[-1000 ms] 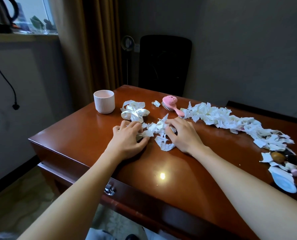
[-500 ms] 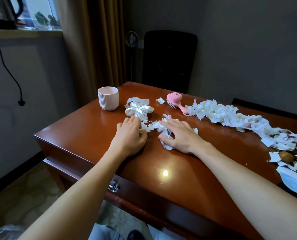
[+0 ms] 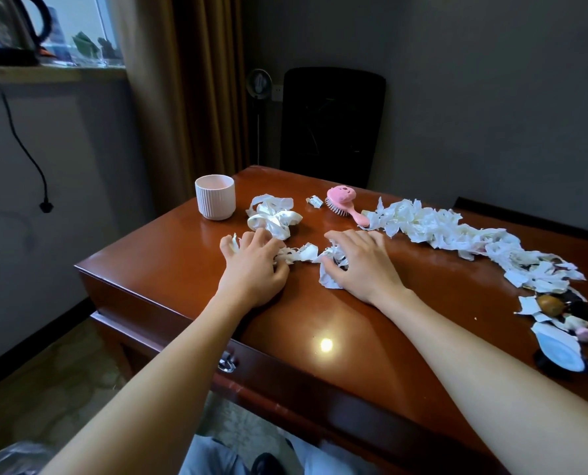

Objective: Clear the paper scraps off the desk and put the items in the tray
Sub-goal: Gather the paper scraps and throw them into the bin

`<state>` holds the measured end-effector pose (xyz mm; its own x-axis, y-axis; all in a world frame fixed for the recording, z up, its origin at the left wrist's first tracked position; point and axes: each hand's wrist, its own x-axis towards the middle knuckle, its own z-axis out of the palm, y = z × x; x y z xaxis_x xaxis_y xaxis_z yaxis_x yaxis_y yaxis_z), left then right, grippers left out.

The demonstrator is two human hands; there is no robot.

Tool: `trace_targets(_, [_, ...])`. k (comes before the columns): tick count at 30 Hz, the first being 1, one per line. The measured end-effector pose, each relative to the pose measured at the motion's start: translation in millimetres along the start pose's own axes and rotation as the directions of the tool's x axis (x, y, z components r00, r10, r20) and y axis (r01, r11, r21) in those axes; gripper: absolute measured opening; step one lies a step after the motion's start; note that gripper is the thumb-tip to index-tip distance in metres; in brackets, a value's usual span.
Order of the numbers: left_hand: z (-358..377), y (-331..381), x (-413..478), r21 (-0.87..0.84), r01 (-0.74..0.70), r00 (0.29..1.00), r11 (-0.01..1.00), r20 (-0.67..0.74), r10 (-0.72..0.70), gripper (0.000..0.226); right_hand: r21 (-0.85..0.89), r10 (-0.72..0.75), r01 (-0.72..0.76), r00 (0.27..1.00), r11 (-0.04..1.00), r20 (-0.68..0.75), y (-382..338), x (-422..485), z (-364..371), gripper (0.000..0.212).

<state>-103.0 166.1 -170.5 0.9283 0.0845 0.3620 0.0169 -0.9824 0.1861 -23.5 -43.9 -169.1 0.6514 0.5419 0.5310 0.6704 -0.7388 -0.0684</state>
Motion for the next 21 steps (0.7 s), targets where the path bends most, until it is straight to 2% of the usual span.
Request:
trace_targets(3, [-2.4, 2.9, -1.8, 0.021, -0.002, 1.000, 1.000, -0.017, 0.002, 0.042, -0.032, -0.002, 0.000, 0.998, 0.999, -0.061, -0.5, -3.0, -3.5, 0.050])
trace_targets(5, [-3.8, 4.2, -4.1, 0.011, -0.006, 1.000, 1.000, -0.030, 0.006, 0.044, -0.024, 0.065, -0.066, 0.996, 0.997, -0.053, -4.6, -6.8, -5.0, 0.054])
trace_targets(7, [-4.3, 4.2, -5.9, 0.015, 0.005, 0.999, 1.000, -0.051, -0.005, 0.047, -0.011, 0.178, -0.178, 0.982, 0.984, 0.062, -10.9, -11.8, -5.7, 0.062])
trace_targets(9, [-3.8, 4.0, -7.4, 0.028, 0.030, 0.997, 0.999, -0.073, -0.028, 0.051, 0.020, 0.250, -0.264, 0.935, 0.964, 0.252, -17.4, -15.8, -6.3, 0.068])
trace_targets(12, [-3.9, 4.5, -8.6, 0.054, 0.073, 0.996, 0.996, -0.060, -0.069, 0.056, 0.038, 0.221, -0.259, 0.883, 0.965, 0.413, -23.0, -17.9, -9.5, 0.077])
trace_targets(18, [0.7, 0.3, -5.0, 0.036, 0.121, 0.991, 0.992, 0.049, -0.123, 0.066, 0.019, 0.186, -0.217, 0.876, 0.976, 0.445, -20.3, -0.8, -5.8, 0.075])
trace_targets(21, [3.0, -1.9, -2.0, 0.045, 0.121, 0.990, 0.992, 0.070, -0.124, 0.062, 0.033, 0.171, -0.210, 0.867, 0.977, 0.468, -18.0, 6.7, -0.9, 0.074])
